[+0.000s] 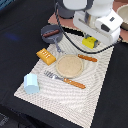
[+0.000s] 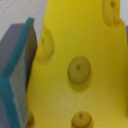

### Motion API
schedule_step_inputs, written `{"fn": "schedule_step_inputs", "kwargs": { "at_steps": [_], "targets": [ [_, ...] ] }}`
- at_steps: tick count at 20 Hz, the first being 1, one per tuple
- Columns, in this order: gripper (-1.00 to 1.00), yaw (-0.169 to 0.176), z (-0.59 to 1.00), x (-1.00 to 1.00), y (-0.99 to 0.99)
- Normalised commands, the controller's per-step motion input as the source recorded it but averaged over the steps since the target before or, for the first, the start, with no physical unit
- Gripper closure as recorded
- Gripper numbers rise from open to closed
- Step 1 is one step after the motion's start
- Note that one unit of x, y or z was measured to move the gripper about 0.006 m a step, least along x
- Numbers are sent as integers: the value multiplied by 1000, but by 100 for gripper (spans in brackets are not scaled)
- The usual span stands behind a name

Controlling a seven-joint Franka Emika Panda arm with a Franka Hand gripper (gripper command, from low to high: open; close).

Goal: Interact with the objects in diverse but meaningful ways.

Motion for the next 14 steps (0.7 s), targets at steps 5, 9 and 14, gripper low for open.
{"fn": "schedule_step_inputs", "kwargs": {
  "at_steps": [5,9,14],
  "targets": [
    [100,-7,215,-946,28],
    [100,0,-199,-814,0],
    [100,0,-214,-757,-1]
  ]
}}
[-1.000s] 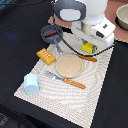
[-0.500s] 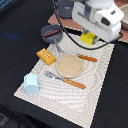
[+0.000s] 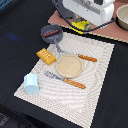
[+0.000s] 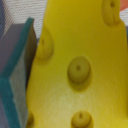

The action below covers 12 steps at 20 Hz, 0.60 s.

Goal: Interact with the objects in diverse but meaningful ways.

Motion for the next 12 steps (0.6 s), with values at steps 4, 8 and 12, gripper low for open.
{"fn": "schedule_step_inputs", "kwargs": {
  "at_steps": [4,8,12],
  "targets": [
    [100,0,-252,-756,-1],
    [100,0,-360,-833,-39],
    [100,0,-294,-844,-46]
  ]
}}
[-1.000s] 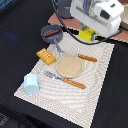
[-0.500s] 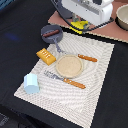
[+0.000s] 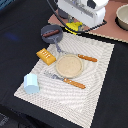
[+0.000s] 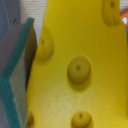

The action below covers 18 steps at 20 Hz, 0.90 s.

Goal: Interact with the objects in diverse but meaningful ways.

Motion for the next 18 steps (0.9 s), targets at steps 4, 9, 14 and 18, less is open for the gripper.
{"fn": "schedule_step_inputs", "kwargs": {
  "at_steps": [4,9,14,18],
  "targets": [
    [100,0,-203,-899,-48],
    [100,-6,0,-863,-67],
    [100,-13,2,-872,-93],
    [100,-17,7,-869,-111]
  ]
}}
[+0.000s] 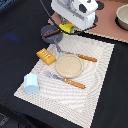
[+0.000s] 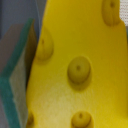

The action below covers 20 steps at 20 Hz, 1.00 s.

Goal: Interact with the objects in diverse but meaningful ways.

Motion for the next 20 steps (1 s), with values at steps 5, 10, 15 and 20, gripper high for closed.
{"fn": "schedule_step_inputs", "kwargs": {
  "at_steps": [5,10,15,20],
  "targets": [
    [100,-17,0,-881,-113],
    [100,-14,0,-915,-102],
    [100,-12,0,-939,-95],
    [100,-1,-115,-928,-19]
  ]
}}
